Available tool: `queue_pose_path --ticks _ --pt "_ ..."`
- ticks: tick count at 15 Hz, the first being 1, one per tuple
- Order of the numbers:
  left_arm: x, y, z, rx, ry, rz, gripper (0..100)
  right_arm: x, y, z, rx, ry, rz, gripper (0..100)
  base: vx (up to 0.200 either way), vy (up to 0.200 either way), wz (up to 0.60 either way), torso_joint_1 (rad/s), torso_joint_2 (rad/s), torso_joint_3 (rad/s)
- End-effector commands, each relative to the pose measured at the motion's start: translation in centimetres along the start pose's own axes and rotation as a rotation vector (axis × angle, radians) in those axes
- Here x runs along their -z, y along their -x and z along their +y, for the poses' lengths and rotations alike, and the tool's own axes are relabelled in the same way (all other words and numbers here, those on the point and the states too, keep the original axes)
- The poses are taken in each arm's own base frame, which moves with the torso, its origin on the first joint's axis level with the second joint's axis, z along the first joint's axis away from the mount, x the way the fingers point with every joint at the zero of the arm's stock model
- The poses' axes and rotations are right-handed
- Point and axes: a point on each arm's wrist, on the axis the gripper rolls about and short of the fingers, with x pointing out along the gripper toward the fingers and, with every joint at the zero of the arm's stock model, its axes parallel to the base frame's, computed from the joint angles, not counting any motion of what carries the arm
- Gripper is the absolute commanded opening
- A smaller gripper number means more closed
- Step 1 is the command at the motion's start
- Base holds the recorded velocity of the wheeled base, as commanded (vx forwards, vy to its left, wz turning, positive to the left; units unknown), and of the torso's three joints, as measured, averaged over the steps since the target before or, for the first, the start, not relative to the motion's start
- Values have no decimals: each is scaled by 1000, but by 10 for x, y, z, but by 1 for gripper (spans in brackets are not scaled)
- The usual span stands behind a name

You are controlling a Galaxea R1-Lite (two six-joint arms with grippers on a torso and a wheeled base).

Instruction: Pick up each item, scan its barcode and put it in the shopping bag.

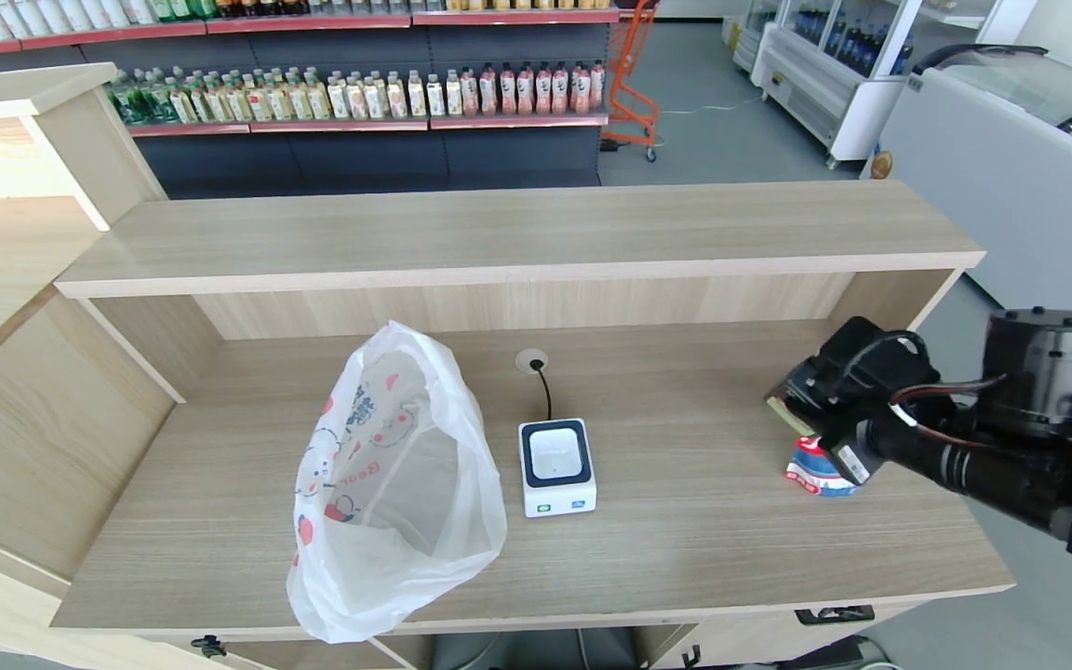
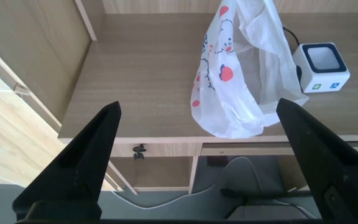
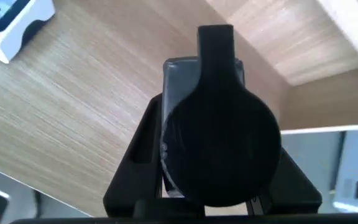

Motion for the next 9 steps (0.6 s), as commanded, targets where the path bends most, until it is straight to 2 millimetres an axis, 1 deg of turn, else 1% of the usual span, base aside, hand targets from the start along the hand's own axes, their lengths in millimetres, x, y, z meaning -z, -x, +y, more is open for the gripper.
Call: queue_pose_path --ticks 1,2,3,4,5,6,7,8,9 --pt "0 0 0 0 0 0 100 -6 40 -8 -4 201 -184 0 0 0 0 0 0 0" --pt "0 0 0 0 0 0 100 -6 37 -5 -93 428 -326 0 0 0 0 0 0 0" --pt "0 0 0 0 0 0 100 0 31 -1 -170 643 -467 0 0 0 0 0 0 0" --pt "0 0 0 0 0 0 100 6 22 6 -214 863 -602 0 0 0 0 0 0 0" --pt "0 0 0 0 0 0 100 11 12 17 -227 1062 -732 0 0 0 0 0 0 0" --pt "0 0 0 0 0 0 100 10 4 35 -226 1243 -884 0 0 0 0 0 0 0" --pt "0 0 0 0 0 0 100 3 -1 56 -228 1354 -1030 0 0 0 0 0 0 0" --pt "0 0 0 0 0 0 100 -1 -4 76 -268 1396 -1119 0 0 0 0 0 0 0" --pt "0 0 0 0 0 0 100 -2 -4 87 -308 1397 -1146 0 0 0 0 0 0 0"
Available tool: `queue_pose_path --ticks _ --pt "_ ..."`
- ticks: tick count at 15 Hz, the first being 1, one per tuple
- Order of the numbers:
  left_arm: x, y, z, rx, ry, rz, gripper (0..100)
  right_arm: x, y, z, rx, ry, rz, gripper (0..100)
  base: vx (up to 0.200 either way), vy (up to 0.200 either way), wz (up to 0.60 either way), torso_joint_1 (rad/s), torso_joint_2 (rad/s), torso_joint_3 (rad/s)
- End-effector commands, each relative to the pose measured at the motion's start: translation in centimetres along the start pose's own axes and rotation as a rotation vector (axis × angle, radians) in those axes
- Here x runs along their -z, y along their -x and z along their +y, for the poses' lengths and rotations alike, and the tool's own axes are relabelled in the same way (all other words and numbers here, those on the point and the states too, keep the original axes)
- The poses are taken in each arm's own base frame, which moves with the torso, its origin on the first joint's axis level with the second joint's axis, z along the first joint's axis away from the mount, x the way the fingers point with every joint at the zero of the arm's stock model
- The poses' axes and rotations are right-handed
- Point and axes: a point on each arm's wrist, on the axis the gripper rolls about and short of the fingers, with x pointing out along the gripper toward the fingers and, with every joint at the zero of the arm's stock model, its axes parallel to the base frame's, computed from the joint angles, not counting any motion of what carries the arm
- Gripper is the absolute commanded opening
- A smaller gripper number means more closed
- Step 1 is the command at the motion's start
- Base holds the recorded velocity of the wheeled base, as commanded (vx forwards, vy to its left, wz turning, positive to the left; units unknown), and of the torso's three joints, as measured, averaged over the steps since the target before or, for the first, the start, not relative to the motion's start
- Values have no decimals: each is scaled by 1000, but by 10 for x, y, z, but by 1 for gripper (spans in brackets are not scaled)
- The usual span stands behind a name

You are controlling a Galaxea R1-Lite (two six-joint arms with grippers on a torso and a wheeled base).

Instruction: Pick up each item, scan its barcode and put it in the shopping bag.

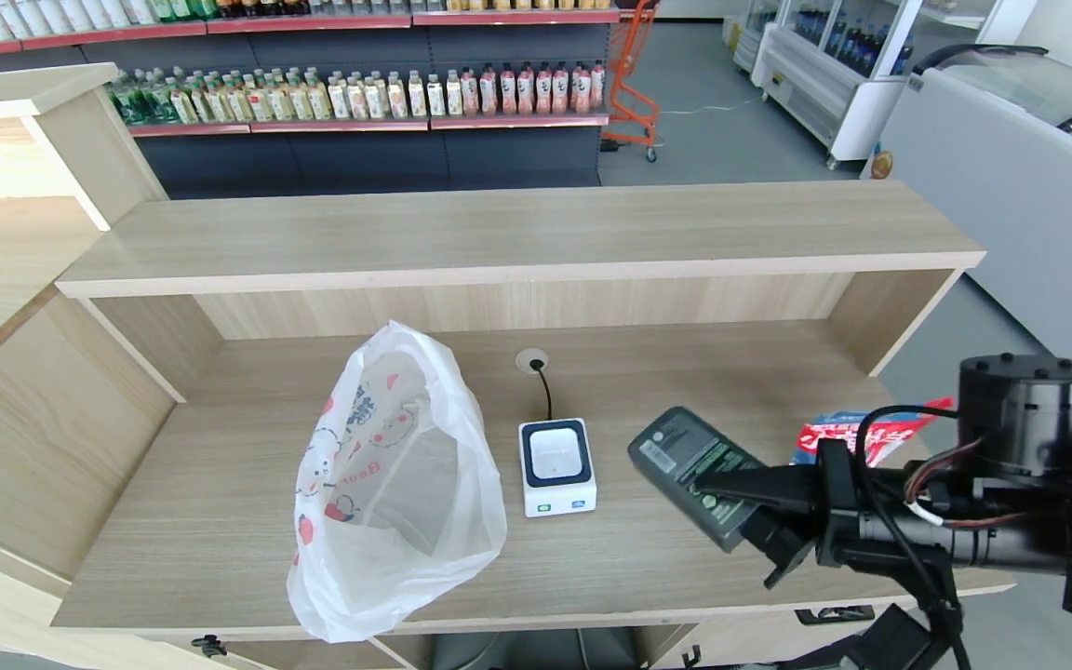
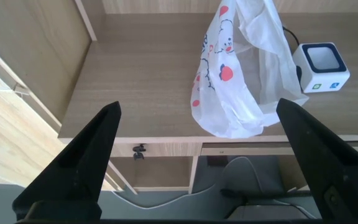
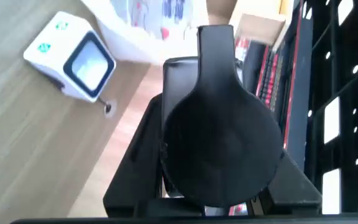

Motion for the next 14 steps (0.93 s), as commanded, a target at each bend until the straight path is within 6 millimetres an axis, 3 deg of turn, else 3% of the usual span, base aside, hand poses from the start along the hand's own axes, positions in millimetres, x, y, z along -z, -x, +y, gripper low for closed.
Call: queue_pose_path --ticks 1,4,14 --pt "0 0 0 -1 0 0 100 -24 -41 21 -3 -4 -212 0 0 0 0 0 0 0" --pt "0 0 0 -1 0 0 100 -37 -61 23 87 87 -320 0 0 0 0 0 0 0" --pt "0 0 0 -1 0 0 100 -37 -92 25 169 133 -371 0 0 0 0 0 0 0"
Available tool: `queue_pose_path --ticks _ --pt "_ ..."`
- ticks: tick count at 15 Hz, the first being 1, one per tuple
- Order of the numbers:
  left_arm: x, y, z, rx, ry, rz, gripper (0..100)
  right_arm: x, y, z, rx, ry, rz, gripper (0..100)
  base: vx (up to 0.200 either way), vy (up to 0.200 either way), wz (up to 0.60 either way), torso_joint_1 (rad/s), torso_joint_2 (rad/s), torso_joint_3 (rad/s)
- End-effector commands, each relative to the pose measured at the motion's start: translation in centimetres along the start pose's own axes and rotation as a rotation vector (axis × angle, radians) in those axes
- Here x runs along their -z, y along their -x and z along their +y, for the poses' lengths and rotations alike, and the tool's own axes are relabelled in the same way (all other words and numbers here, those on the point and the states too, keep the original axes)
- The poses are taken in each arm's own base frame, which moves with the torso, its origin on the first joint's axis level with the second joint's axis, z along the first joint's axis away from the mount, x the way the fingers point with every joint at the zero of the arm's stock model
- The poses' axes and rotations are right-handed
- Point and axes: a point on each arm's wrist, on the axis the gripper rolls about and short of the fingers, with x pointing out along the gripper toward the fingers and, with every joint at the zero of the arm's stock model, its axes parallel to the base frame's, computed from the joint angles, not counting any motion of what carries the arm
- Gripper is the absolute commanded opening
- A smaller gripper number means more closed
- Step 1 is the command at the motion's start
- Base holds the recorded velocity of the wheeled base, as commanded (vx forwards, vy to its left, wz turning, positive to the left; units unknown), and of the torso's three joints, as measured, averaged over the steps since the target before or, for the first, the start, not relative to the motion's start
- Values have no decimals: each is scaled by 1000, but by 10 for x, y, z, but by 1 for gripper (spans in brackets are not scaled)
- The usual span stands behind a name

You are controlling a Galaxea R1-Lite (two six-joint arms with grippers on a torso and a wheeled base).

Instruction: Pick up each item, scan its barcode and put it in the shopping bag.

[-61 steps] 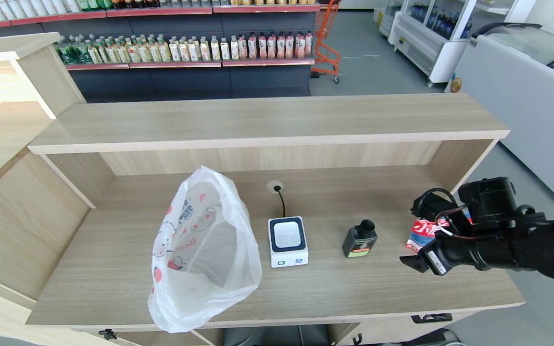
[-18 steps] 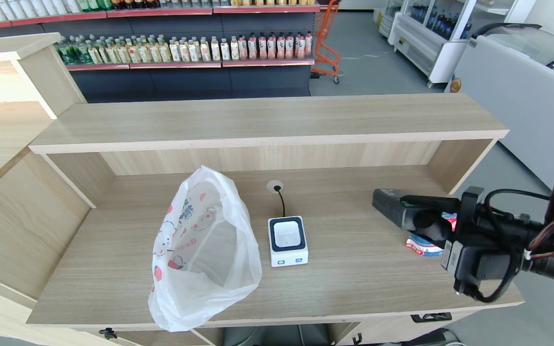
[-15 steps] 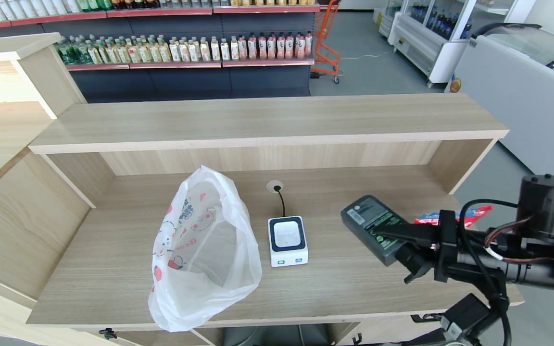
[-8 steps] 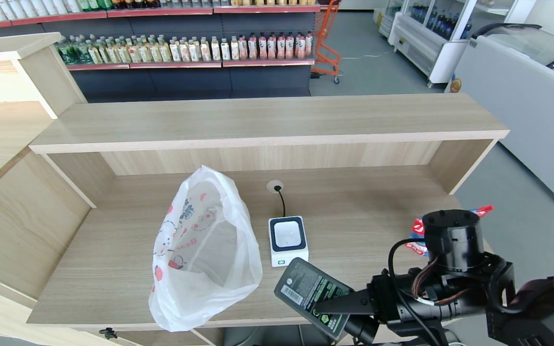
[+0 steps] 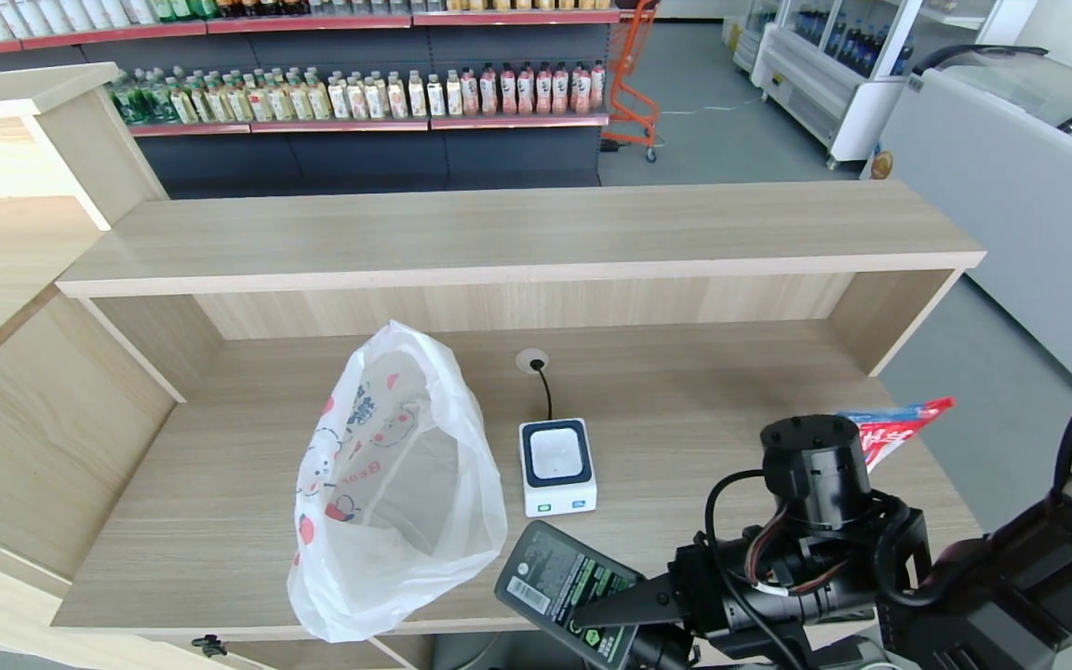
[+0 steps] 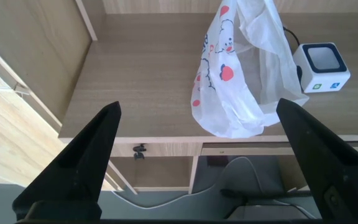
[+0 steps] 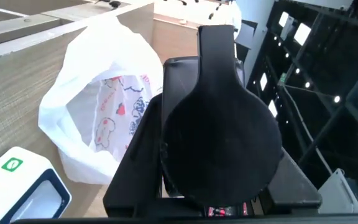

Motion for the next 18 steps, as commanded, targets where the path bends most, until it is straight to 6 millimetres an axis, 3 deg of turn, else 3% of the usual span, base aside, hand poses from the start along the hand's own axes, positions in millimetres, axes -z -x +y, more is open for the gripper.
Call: queue_pose_path --ticks 1,13,15,17,18 --pt "0 0 0 0 0 0 100 -2 -6 5 -1 -17 -19 0 0 0 0 0 0 0" --pt "0 0 0 0 0 0 100 -2 -5 3 0 -24 -17 0 0 0 0 0 0 0" --pt "0 0 0 0 0 0 100 8 12 -32 53 -145 42 0 0 0 0 0 0 0" --pt "0 0 0 0 0 0 100 18 56 -86 117 -361 251 0 0 0 0 0 0 0" --pt "0 0 0 0 0 0 100 19 81 -102 139 -447 386 0 0 0 0 0 0 0"
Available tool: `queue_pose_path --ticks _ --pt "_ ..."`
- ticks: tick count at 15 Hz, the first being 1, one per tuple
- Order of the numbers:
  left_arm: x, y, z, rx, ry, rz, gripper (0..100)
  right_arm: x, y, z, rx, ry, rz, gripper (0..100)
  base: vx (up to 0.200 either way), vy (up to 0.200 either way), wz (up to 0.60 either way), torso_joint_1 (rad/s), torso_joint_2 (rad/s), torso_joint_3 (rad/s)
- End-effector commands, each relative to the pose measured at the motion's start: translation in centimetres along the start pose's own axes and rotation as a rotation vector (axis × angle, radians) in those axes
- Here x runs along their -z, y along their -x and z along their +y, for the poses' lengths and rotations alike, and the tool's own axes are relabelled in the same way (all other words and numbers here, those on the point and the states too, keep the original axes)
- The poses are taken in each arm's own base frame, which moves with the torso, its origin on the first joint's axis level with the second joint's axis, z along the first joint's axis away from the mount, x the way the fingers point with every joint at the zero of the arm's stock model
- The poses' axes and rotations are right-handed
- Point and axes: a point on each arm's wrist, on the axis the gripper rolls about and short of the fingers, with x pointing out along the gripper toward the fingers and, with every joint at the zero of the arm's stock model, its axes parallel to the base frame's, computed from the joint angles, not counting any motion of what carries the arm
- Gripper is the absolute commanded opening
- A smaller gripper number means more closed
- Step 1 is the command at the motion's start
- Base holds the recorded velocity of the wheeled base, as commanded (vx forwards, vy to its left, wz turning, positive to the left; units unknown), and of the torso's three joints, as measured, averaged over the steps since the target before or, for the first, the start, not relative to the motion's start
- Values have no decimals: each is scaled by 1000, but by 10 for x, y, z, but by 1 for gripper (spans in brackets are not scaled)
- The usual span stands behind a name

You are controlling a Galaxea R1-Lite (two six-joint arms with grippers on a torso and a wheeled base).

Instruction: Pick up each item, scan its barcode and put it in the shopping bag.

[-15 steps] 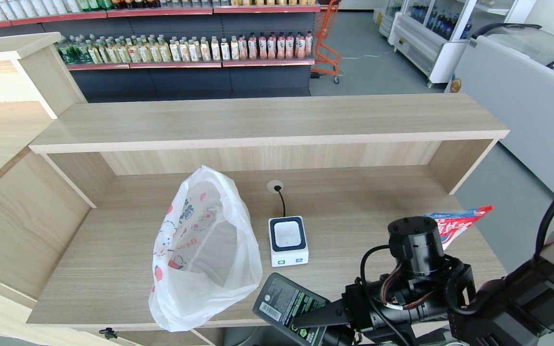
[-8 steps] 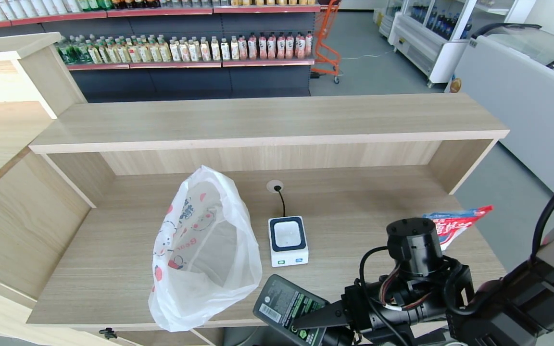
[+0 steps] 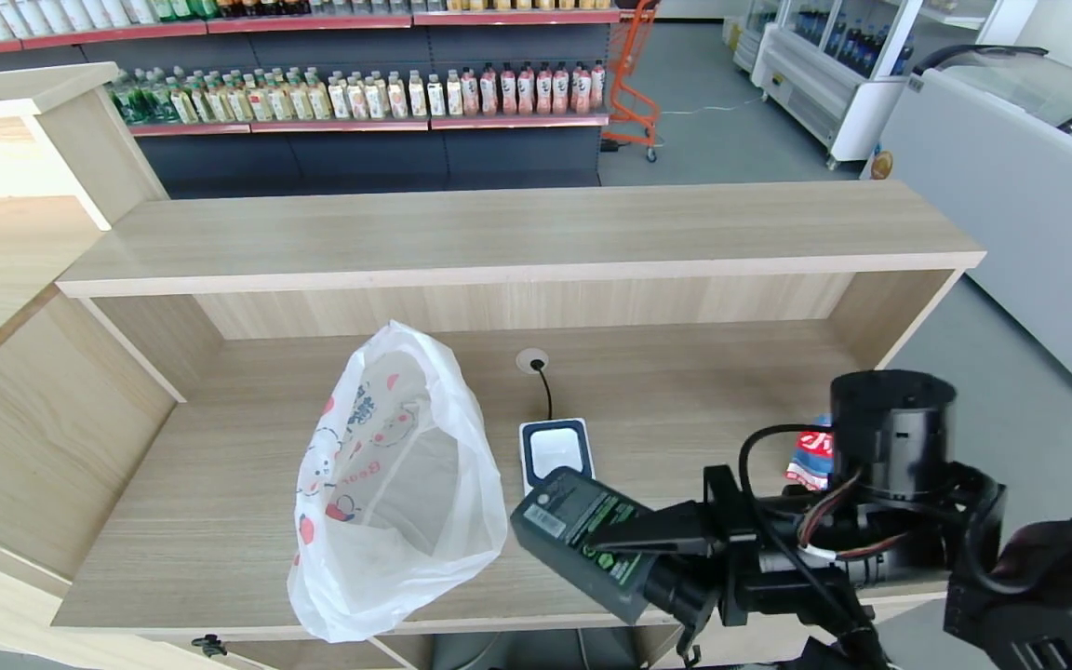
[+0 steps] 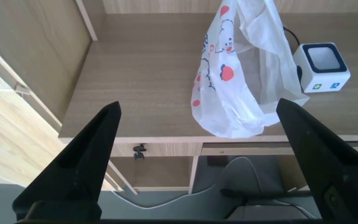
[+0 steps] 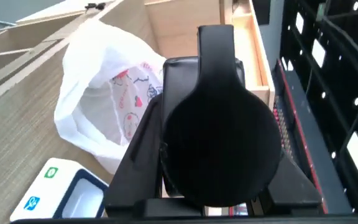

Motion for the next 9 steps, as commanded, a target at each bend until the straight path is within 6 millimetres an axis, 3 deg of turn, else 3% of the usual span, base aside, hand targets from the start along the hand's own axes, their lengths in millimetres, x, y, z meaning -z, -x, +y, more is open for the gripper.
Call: queue_pose_path --ticks 1,3,4,5,7,9 --pt "0 0 0 -1 0 0 100 -18 70 -57 162 -245 243 0 0 0 0 0 0 0" --pt "0 0 0 -1 0 0 100 -27 117 -53 221 -581 463 0 0 0 0 0 0 0" --pt "0 0 0 -1 0 0 100 -26 128 -50 230 -674 542 0 0 0 0 0 0 0" --pt "0 0 0 -1 0 0 100 -28 142 -49 287 -919 593 0 0 0 0 0 0 0" --pt "0 0 0 -1 0 0 100 -29 142 -46 428 -1377 589 0 0 0 0 0 0 0" --pt "0 0 0 -1 0 0 100 -26 138 -45 585 -1695 609 0 0 0 0 0 0 0"
